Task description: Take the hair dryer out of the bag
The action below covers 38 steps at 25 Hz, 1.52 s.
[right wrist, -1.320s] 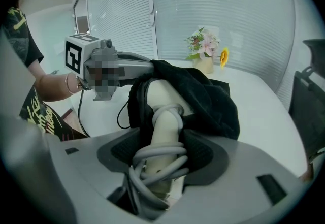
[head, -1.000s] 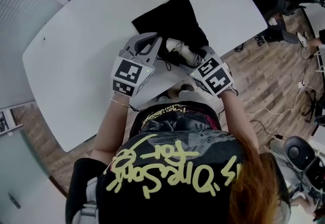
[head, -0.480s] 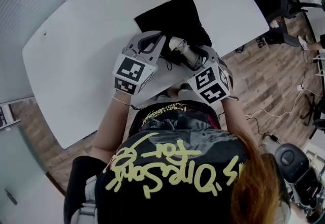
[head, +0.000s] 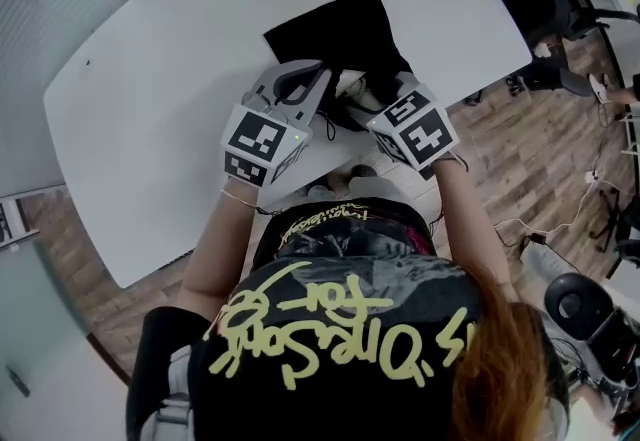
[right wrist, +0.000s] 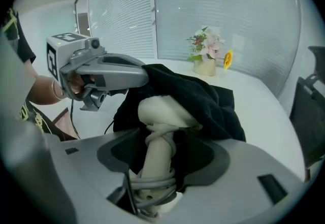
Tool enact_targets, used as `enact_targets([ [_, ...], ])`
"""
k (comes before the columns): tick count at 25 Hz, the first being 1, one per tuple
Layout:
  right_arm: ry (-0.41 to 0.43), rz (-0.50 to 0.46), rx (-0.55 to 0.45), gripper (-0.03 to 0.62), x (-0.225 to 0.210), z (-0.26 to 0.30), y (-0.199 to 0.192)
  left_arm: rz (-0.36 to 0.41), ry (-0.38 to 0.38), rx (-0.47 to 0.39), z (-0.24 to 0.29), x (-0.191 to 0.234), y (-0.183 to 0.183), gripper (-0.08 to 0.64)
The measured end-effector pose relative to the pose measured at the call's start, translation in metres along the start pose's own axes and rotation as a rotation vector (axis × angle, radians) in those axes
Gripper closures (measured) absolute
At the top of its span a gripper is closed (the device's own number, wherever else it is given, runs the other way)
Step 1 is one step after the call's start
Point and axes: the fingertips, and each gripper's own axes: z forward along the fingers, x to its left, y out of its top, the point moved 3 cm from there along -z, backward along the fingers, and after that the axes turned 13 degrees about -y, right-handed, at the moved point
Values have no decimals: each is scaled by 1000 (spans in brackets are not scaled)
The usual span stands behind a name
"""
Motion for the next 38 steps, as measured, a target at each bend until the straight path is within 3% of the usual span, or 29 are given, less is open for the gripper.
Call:
enact_targets([
  [4, 35, -41, 134, 321, 4, 16, -7, -16, 14, -7, 1, 0, 1, 558],
  [9, 51, -51, 217, 321, 4, 26, -9, -37, 26, -20, 5, -10, 1, 558],
  [14, 78, -65, 202, 330, 7, 27, -6, -47, 81, -26, 2, -12, 3, 558],
  [16, 94, -71, 189, 391, 10, 26, -6, -44, 108, -22, 0, -10, 3, 558],
  [26, 159, -79, 151, 393, 1, 19, -4, 12, 217, 43, 1, -11, 10, 558],
  [38, 179, -91, 102, 394, -22, -1, -11, -4, 245, 48, 10, -7, 17, 557],
])
